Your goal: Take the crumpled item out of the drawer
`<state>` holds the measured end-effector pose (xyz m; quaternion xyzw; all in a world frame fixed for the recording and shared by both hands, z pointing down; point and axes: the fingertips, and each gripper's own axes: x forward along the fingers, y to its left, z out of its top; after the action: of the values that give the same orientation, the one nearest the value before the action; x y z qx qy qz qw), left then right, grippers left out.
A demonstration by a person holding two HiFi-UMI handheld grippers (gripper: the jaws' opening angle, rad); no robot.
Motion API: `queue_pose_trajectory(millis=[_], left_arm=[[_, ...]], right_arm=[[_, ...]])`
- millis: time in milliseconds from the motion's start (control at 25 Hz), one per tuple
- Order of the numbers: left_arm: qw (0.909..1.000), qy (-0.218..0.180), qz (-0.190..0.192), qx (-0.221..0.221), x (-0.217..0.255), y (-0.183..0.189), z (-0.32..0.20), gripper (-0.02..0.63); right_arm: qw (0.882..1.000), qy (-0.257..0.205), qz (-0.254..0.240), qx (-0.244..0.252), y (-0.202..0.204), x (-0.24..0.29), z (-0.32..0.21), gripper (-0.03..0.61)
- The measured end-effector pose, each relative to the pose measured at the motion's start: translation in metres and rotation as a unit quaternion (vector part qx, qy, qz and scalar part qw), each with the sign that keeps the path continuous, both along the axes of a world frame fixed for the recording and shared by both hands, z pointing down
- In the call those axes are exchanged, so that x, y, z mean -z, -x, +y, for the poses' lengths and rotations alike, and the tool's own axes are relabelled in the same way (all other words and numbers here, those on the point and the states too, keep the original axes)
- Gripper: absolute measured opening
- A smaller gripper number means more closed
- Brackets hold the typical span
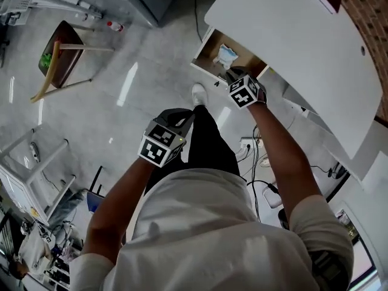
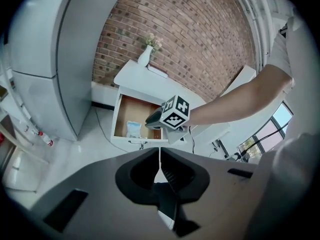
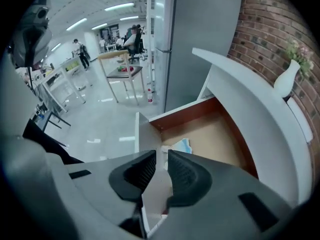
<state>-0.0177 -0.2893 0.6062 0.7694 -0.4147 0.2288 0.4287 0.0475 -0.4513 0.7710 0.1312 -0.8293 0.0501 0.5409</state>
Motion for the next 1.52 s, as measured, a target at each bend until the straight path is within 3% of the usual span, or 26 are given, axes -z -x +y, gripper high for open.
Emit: queue_pose_trajectory(millis=[280,760,1000,1520], left_arm=[[0.9998,0.008,0.017,-0.002,-0.024,-0.015,-0.037,0.026],[0.9977,0.040,0.026,0.048,-0.067,0.001,-0.019,0.026],[0.9967,0.045,0.020,0.064,-0.071,0.014,-0.013,0.026],[0.9982,0.008,0.026,0.053,-0.038,0.011,-0.007,0.026]], right_arm=[[0.999,0.011,0.039,0.034,0.007,-0.085,-0.036,0.100],[0.992,0.015,0.093,0.085,0.009,-0.177,-0.058,0.101],[0.989,-0.003,0.108,0.105,0.008,-0.183,-0.062,0.041],[0.994,-0.025,0.074,0.073,0.012,-0.113,-0.055,0.030]])
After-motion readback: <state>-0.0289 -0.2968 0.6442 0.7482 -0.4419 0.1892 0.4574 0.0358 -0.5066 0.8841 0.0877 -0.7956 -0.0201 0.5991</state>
